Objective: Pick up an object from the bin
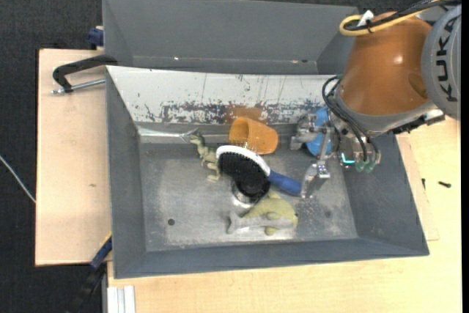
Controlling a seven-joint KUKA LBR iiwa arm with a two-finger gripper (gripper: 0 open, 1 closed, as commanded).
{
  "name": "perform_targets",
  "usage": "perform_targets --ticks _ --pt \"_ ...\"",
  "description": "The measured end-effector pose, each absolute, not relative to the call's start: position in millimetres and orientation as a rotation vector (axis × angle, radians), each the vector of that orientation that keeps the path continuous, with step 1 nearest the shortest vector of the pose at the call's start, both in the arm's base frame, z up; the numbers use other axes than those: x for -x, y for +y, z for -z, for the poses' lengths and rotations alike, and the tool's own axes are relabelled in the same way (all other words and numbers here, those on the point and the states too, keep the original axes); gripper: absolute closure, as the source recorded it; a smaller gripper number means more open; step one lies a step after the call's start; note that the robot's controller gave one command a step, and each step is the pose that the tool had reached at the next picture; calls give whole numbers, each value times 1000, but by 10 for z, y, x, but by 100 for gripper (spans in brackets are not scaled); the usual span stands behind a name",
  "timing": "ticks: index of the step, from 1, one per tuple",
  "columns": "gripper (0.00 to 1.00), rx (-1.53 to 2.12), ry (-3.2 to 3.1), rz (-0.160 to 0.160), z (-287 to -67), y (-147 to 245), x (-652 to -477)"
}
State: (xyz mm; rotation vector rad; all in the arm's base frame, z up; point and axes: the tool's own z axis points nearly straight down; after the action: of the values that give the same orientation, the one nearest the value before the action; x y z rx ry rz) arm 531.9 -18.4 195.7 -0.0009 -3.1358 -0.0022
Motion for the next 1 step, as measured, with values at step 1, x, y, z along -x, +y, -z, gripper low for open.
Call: perform_targets --ticks 1 --pt "0 -52 -3135 0 -828 -189 -5210"
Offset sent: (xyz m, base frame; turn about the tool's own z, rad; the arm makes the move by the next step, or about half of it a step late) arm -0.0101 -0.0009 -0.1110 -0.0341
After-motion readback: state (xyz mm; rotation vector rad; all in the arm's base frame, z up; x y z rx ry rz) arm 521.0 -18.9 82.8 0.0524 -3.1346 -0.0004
